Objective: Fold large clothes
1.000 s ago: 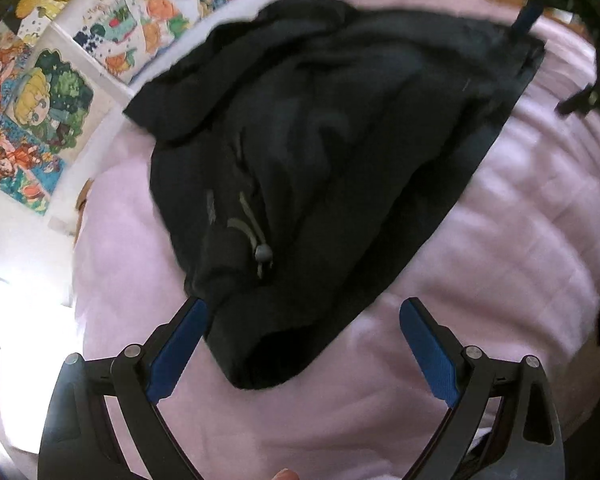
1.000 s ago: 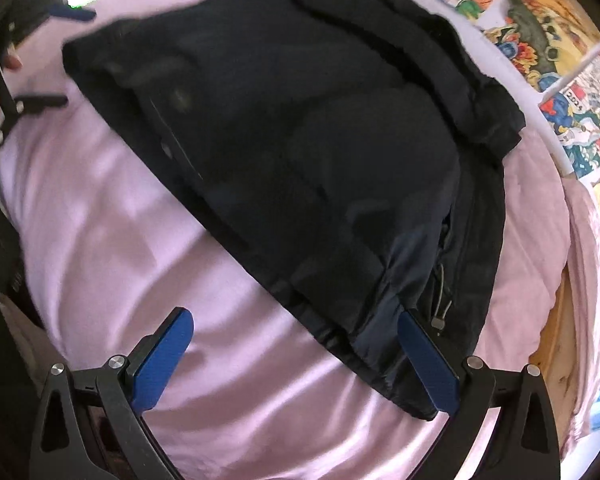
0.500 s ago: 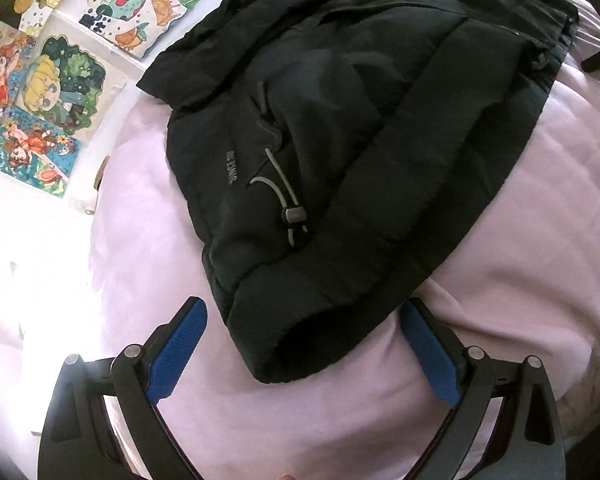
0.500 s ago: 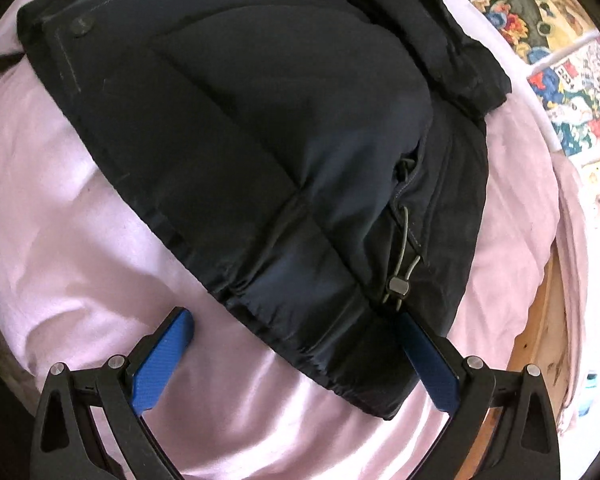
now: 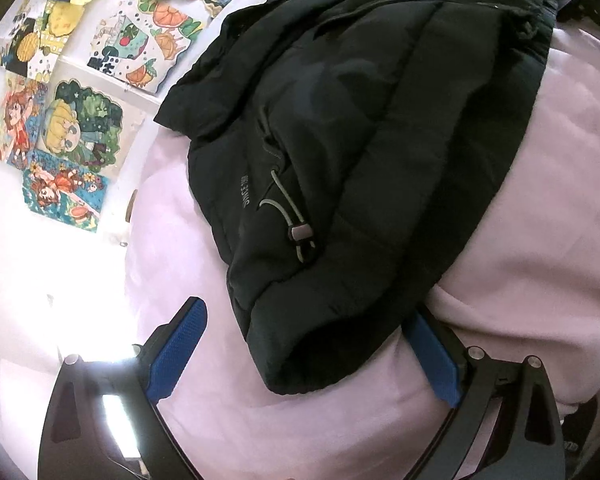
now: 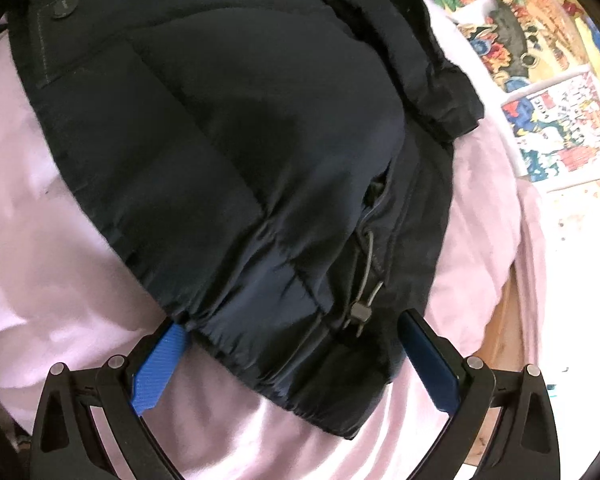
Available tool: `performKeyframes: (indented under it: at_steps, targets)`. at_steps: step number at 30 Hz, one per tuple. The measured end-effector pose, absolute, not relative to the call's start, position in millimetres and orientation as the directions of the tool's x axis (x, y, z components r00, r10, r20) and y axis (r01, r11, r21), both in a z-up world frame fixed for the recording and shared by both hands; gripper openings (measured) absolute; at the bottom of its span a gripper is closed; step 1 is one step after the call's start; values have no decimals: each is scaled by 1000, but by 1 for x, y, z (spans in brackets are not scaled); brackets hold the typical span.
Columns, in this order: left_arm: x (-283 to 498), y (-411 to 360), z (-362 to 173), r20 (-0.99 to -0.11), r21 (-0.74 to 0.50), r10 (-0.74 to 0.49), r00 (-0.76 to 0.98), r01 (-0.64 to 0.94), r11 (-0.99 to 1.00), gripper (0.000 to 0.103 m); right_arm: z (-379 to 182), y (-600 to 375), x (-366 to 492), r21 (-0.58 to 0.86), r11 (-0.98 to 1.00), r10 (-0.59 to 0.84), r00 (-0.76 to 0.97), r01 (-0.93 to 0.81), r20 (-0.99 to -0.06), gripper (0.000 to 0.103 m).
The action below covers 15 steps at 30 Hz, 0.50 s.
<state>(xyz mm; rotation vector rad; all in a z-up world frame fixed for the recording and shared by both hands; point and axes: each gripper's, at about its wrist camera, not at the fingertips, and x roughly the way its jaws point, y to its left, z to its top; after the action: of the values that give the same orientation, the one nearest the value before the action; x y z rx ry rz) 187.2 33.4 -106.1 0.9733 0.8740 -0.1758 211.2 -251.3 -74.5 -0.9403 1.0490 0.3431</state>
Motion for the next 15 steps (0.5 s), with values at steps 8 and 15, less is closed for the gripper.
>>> performKeyframes:
  at_steps: [8, 15]
  targets:
    - [187, 28, -102, -728, 626, 239, 643, 481, 613, 96, -74, -246, 213, -517, 556, -201, 498, -651, -843, 96]
    - [188, 27, -97, -725, 624, 245, 644, 462, 630, 96, -74, -237, 203, -492, 524, -178, 475, -695, -862, 57]
